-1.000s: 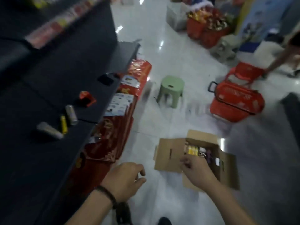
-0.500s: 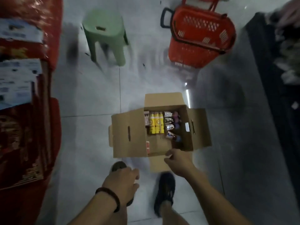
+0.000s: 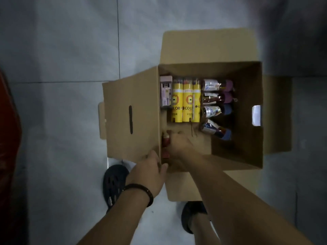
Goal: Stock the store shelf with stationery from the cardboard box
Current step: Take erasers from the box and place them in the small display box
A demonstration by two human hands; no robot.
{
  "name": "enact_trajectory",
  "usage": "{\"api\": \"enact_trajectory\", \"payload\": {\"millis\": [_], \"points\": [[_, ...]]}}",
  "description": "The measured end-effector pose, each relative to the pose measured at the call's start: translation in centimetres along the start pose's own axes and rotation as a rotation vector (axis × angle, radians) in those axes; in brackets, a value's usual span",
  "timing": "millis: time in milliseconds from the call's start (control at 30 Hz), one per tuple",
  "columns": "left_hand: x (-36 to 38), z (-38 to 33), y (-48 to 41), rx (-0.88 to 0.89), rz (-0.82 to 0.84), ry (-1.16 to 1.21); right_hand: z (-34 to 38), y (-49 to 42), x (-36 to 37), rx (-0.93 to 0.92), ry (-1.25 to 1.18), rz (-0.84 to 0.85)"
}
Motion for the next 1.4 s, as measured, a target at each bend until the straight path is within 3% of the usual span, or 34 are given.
{"api": "enact_trajectory", "payload": {"millis": [167, 500, 667, 800, 1000, 1100, 1233, 1400], "points": [[0.9, 0.8, -1.9, 0.040, -0.053, -0.016, -0.8, -2.8, 3.4, -0.008, 0.013, -0.048], [1.3, 0.5, -2.6, 0.064, -0.023, 0.022, -1.1, -4.2, 2.3, 0.006, -0.202, -0.089], [1.0, 2.1, -2.0, -0.056, 0.034, 0.254, -1.5, 0.2, -0.2, -0.017, -0.402, -0.162], [-4.0, 1.4, 2.0, -0.126, -0.018, 0.458, 0.6, 10.3, -6.3, -0.098, -0.641, -0.260], [-17.3, -7.2, 13.8, 0.019, -0.140, 1.128, 10.0, 30.2, -17.0, -0.317, -0.707, -0.323], [-24.9, -10.7, 21.1, 0.157, -0.280, 1.108, 14.7, 39.2, -21.9, -0.428, -0.670, -0.388], [-33.8, -13.0, 31.2, 0.213, -0.484, 1.129, 20.9, 50.7, -26.8, -0.625, -0.565, -0.402], [-41.4, -13.9, 45.7, 0.266, -0.648, 1.246, 28.2, 66.0, -29.4, -0.841, -0.490, -0.223]]}}
Point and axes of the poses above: each hand's wrist, its own y-axis away from the middle knuckle, its own x-axis out of the palm, z = x × y, the point moved 9 cm from there along -y, towards the middle knuckle, and after that the axes turned 10 degrees about x, right-handed, at the moved point
